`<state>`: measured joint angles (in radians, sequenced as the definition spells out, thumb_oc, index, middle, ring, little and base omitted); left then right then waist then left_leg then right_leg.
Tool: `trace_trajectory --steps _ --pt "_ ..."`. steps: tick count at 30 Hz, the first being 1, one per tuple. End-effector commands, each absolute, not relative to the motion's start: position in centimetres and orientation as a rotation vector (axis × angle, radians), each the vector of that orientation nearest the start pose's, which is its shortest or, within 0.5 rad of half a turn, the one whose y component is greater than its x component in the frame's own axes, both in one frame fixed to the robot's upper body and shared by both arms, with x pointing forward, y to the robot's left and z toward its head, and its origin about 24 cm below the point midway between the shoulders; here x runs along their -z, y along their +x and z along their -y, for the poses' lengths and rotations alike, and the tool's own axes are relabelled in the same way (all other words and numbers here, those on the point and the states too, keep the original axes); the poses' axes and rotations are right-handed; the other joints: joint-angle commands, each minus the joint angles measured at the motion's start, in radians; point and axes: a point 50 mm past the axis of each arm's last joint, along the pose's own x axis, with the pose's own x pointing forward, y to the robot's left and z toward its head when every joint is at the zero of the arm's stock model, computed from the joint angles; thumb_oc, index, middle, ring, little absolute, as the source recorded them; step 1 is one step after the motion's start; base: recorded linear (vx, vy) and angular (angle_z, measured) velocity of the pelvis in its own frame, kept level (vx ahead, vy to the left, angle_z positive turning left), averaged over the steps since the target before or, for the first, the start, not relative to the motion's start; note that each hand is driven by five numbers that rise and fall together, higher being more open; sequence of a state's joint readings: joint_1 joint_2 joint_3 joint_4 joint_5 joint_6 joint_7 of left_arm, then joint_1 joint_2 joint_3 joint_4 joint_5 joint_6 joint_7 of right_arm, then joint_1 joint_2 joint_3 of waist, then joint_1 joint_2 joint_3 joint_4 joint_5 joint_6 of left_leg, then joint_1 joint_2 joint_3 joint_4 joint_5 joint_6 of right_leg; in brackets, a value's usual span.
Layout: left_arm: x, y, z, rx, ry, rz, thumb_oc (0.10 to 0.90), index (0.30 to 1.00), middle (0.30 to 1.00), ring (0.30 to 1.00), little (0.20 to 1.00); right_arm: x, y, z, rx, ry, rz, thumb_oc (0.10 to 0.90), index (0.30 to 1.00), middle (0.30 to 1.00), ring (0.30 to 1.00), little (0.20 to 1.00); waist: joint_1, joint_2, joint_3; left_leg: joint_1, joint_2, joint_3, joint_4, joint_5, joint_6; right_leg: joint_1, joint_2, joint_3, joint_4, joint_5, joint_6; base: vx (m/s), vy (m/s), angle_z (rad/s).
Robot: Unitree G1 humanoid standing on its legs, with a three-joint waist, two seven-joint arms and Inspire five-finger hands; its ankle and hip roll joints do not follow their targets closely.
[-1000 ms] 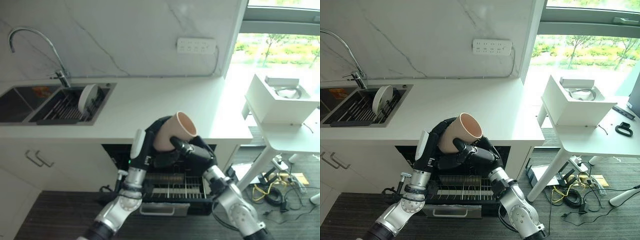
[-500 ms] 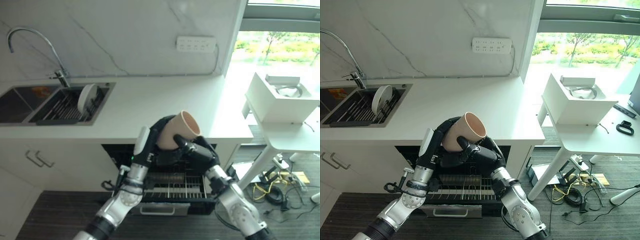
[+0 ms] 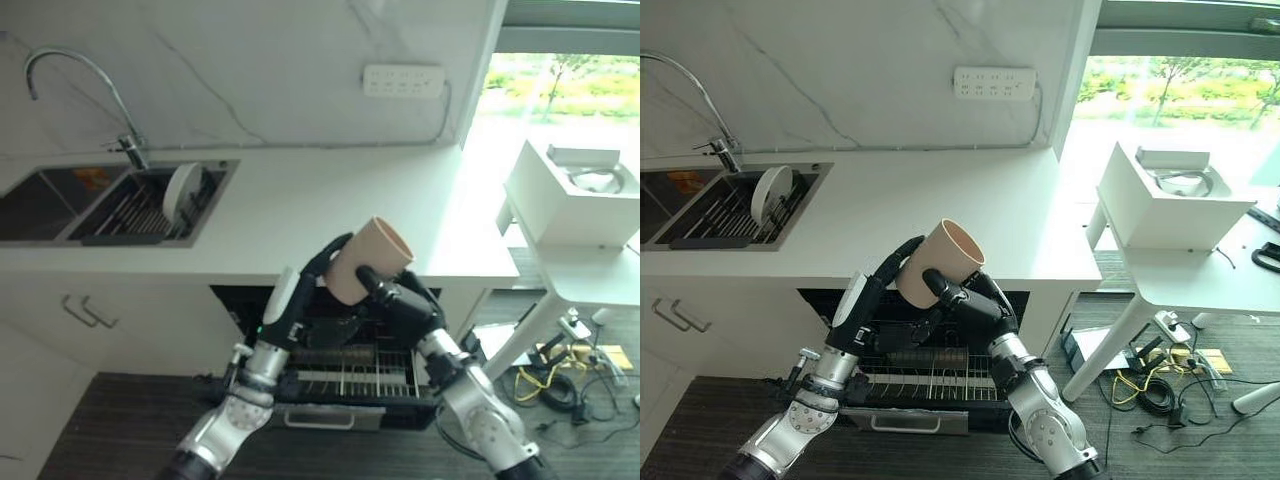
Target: Place the dishes in the dishwasher.
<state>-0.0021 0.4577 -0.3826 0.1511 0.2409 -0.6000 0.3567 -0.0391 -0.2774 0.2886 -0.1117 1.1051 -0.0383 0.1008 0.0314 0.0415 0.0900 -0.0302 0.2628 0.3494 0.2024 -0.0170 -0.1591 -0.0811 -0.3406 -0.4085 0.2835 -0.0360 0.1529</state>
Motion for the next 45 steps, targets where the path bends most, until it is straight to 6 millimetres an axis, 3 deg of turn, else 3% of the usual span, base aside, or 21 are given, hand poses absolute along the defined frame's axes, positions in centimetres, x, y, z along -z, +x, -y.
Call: trace_trajectory --steps 1,11,16,23,28,33,45 --pt "-8.4 23.4 -15.9 0.226 0.502 0.638 0.800 0.900 0.900 0.900 0.900 -17.5 25.5 13.8 -0.535 0.950 0.590 0.400 0.300 0.300 0.300 0.300 0.018 -0.031 -0.011 0.024 0.036 -0.022 0.098 -0.152 0.026 0.054 -0.059 -0.030 0.016 -0.044 0.058 0.00 0.012 0.09" --pt "-9.3 23.4 -20.6 0.002 0.549 0.607 0.800 0.900 0.900 0.900 0.900 -17.2 25.2 15.9 -0.470 0.869 0.626 0.400 0.300 0.300 0.300 0.300 0.030 -0.031 -0.016 0.024 0.027 -0.038 0.098 -0.156 0.027 0.055 -0.061 -0.029 0.016 -0.046 0.057 0.02 0.009 0.04" --pt "-8.7 23.5 -21.8 0.069 0.557 0.473 0.800 0.900 0.900 0.900 0.900 -17.2 24.9 16.6 -0.481 0.780 0.635 0.400 0.300 0.300 0.300 0.300 0.026 -0.029 -0.017 0.025 0.025 -0.040 0.098 -0.158 0.027 0.051 -0.056 -0.024 0.016 -0.047 0.056 0.02 0.007 0.01" --pt "-6.4 23.4 -20.8 0.353 0.514 0.210 0.800 0.900 0.900 0.900 0.900 -17.5 24.6 16.6 -0.554 0.669 0.630 0.400 0.300 0.300 0.300 0.300 0.020 -0.020 -0.013 0.023 0.026 -0.035 0.098 -0.156 0.030 0.044 -0.055 -0.018 0.016 -0.045 0.058 0.00 0.003 -0.01" --pt "-4.9 23.2 -20.1 0.540 0.603 0.033 0.800 0.900 0.900 0.900 0.900 -17.8 24.6 16.6 -0.608 0.632 0.616 0.400 0.300 0.300 0.300 0.300 0.006 -0.007 -0.010 0.021 0.026 -0.026 0.098 -0.153 0.034 0.033 -0.054 -0.008 0.016 -0.040 0.066 -0.01 0.022 -0.03" --pt "-4.5 23.2 -20.6 0.682 0.703 -0.141 0.800 0.900 0.900 0.900 0.900 -17.7 24.4 17.1 -0.630 0.617 0.593 0.400 0.300 0.300 0.300 0.300 -0.012 0.004 -0.008 0.020 0.030 -0.010 0.098 -0.147 0.040 0.024 -0.050 0.001 0.016 -0.036 0.072 -0.02 0.003 -0.05" --pt "-7.3 24.6 -20.6 0.654 0.771 -0.058 0.800 0.900 0.900 0.900 0.900 -17.5 24.3 16.9 -0.659 0.622 0.531 0.400 0.300 0.300 0.300 0.300 -0.028 0.008 0.028 -0.016 0.045 -0.004 0.098 -0.128 0.028 -0.018 -0.056 0.011 0.016 -0.019 0.078 0.01 0.004 -0.02"
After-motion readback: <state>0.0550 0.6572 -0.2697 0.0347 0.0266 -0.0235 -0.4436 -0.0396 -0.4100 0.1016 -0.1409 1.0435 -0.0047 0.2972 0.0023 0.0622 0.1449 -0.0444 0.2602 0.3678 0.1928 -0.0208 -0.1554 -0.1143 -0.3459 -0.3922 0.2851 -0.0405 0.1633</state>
